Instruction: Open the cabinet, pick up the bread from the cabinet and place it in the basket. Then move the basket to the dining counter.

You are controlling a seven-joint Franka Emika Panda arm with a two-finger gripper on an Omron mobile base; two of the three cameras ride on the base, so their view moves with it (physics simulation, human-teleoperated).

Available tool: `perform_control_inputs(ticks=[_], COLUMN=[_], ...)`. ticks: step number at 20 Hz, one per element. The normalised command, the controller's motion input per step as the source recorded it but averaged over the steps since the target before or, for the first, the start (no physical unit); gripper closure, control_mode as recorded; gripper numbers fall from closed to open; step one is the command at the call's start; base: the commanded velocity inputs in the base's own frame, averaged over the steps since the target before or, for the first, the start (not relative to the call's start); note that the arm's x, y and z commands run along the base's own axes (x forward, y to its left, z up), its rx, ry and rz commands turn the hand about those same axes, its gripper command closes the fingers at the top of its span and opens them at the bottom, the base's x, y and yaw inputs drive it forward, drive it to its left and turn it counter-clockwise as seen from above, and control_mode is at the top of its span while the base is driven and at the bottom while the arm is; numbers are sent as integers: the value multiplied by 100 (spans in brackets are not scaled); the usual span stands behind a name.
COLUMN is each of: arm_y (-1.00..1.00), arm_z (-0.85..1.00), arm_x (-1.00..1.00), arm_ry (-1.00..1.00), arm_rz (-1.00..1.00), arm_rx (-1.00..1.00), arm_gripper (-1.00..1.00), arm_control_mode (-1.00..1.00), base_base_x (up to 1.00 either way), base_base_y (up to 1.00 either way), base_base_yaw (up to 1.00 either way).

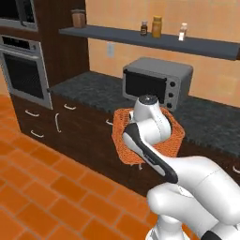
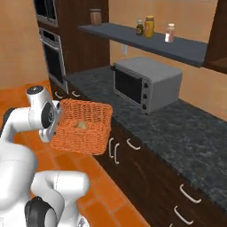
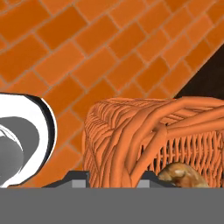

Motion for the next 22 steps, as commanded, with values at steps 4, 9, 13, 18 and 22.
perform_control_inputs(ticks=[4, 9, 13, 18, 22], arm_y=[0, 0, 0, 0, 0], arm_z=[0, 0, 0, 0, 0], arm_x=[0, 0, 0, 0, 0], arm_ry=[0, 0, 0, 0, 0], arm_rz=[0, 0, 0, 0, 0], arm_rx=[0, 0, 0, 0, 0], arm_gripper=[100, 100, 100, 100, 100], arm_control_mode=[100, 100, 100, 100, 100], base_base_x=[23, 28, 21, 87, 100], base_base_y=[16, 16, -4, 5, 0], base_base_yaw=[80, 82, 72, 60, 57])
